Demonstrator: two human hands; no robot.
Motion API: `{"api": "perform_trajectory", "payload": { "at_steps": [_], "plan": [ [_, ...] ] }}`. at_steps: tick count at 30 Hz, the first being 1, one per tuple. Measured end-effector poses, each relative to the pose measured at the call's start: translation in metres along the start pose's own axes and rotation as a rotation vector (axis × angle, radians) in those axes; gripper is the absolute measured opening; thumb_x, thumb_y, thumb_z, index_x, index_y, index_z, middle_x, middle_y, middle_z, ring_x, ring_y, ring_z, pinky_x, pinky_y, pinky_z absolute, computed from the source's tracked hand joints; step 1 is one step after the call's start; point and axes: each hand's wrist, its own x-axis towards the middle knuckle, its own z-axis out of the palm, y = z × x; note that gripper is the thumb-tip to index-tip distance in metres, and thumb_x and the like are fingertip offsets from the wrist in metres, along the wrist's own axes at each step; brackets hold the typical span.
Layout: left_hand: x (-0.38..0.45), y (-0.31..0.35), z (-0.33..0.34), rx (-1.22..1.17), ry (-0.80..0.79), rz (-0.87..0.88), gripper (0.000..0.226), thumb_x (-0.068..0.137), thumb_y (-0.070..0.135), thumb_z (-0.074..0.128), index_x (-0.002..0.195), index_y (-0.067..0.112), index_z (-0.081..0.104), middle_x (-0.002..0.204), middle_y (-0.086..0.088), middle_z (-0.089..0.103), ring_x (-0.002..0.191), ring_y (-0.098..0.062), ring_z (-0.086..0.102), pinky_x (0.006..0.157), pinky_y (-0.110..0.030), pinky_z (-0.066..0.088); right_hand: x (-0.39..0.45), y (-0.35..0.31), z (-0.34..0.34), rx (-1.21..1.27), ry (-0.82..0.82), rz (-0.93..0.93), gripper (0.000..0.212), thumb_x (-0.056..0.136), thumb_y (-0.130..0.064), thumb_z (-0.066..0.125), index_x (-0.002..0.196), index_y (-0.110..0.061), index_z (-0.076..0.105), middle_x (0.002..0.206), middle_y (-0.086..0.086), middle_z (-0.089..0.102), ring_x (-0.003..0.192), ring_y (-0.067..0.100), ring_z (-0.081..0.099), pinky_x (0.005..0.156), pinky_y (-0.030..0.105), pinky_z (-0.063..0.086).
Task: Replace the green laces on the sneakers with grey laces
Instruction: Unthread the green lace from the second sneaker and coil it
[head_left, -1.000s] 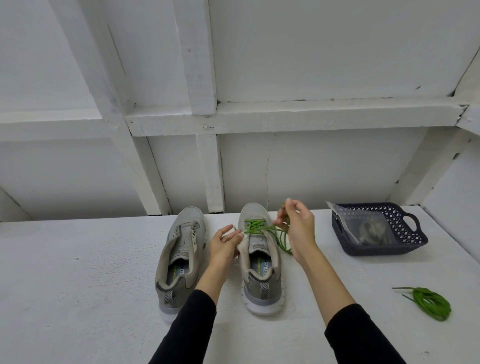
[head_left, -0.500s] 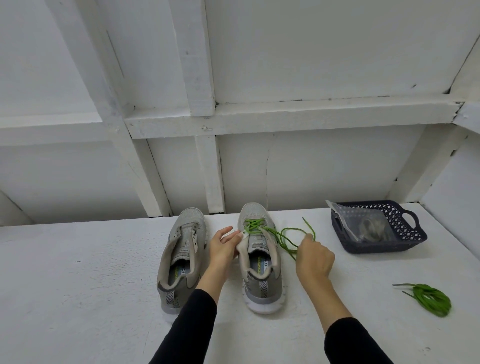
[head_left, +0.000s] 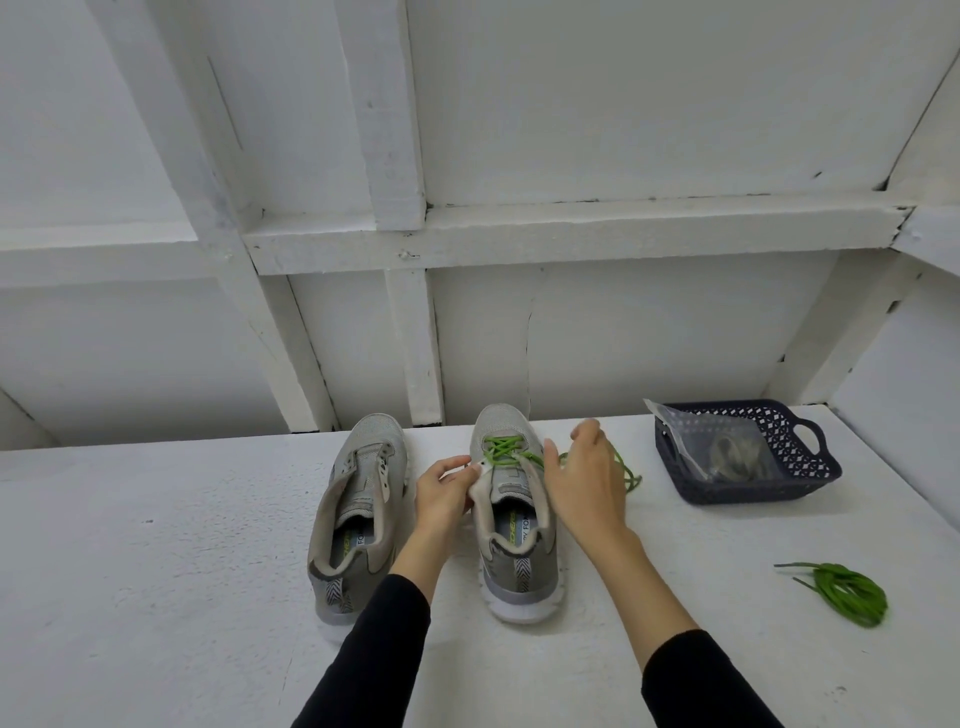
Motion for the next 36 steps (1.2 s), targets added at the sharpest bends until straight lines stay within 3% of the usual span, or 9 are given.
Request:
{"api": "perform_trajectory", "payload": {
  "at_steps": [2,6,11,15,18,25,29,33,36],
  "plan": [
    [0.000,0.000,0.001,0.029,0.001,0.013,0.016,0.090,0.008,0.066,0.105,0.007,0.066,0.085,-0.009,0.066,0.071,-0.017,0.060,0.064,-0.025,0.050,0.001,-0.014,0.000,0.063,-0.046,-0.026,0.037,0.099,-0.039,0.045,0.116,-0.007,0.040,0.108,0.011,0.056,0.095,0.030,0.057,0.070,0.035,0.041],
    [-0.001,-0.001,0.001,0.086,0.002,0.036,0.008,0.091,0.009,0.065,0.098,0.010,0.067,0.093,-0.013,0.068,0.081,-0.022,0.063,0.077,-0.035,0.053,-0.005,-0.016,0.017,0.001,-0.193,-0.073,0.036,0.100,-0.041,0.039,0.115,-0.009,0.048,0.108,0.009,0.056,0.099,0.029,0.056,0.073,0.035,0.043],
    [0.000,-0.001,0.008,0.328,0.029,0.147,0.010,0.094,0.020,0.057,0.095,0.023,0.067,0.098,-0.001,0.069,0.094,-0.017,0.063,0.090,-0.038,0.052,-0.005,-0.008,0.020,0.077,-0.168,-0.069,0.028,0.103,-0.032,0.038,0.103,-0.010,0.055,0.092,0.010,0.063,0.084,0.029,0.059,0.063,0.033,0.041],
    [0.000,-0.003,0.009,0.461,0.031,0.200,0.012,0.089,0.034,0.059,0.093,0.029,0.070,0.088,0.007,0.072,0.089,-0.014,0.066,0.086,-0.037,0.053,-0.008,0.002,0.022,0.256,-0.122,0.069,0.028,0.102,-0.031,0.040,0.080,-0.014,0.046,0.072,0.003,0.054,0.065,0.020,0.051,0.050,0.030,0.031],
    [0.004,-0.001,0.005,0.488,-0.011,0.217,0.017,0.086,0.042,0.067,0.086,0.026,0.071,0.083,0.004,0.073,0.085,-0.016,0.067,0.081,-0.037,0.055,-0.008,0.001,0.025,0.270,-0.106,0.083,0.029,0.101,-0.031,0.043,0.078,-0.014,0.047,0.067,-0.002,0.050,0.058,0.010,0.044,0.047,0.022,0.027],
    [0.001,0.001,0.004,0.535,0.063,0.282,0.020,0.092,0.030,0.062,0.078,0.019,0.071,0.073,0.001,0.069,0.073,-0.017,0.063,0.066,-0.029,0.048,-0.010,0.001,0.034,0.349,-0.009,0.269,0.032,0.103,-0.025,0.040,0.087,-0.004,0.057,0.079,0.007,0.057,0.072,0.023,0.053,0.060,0.028,0.034],
    [-0.004,0.008,0.007,0.653,0.078,0.332,0.015,0.091,0.036,0.060,0.087,0.026,0.070,0.087,0.005,0.069,0.084,-0.016,0.063,0.074,-0.031,0.049,-0.013,0.001,0.036,0.380,0.021,0.277,0.033,0.102,-0.030,0.041,0.077,-0.011,0.050,0.072,0.005,0.056,0.065,0.020,0.052,0.053,0.029,0.033],
    [-0.002,0.021,0.009,0.770,-0.059,0.522,0.018,0.092,0.029,0.061,0.110,0.026,0.065,0.115,0.011,0.058,0.105,-0.013,0.056,0.091,-0.037,0.048,-0.017,0.003,0.031,0.346,0.049,0.224,0.039,0.100,-0.035,0.045,0.066,-0.017,0.039,0.061,-0.001,0.047,0.055,0.014,0.042,0.047,0.028,0.027],
    [-0.001,0.033,0.017,0.872,-0.179,0.643,0.025,0.093,0.020,0.059,0.117,0.022,0.063,0.117,0.009,0.061,0.113,-0.015,0.051,0.097,-0.034,0.044,-0.017,0.002,0.033,0.347,0.047,0.209,0.040,0.102,-0.037,0.041,0.067,-0.017,0.042,0.061,0.000,0.050,0.055,0.014,0.045,0.047,0.027,0.028]
  ]
}}
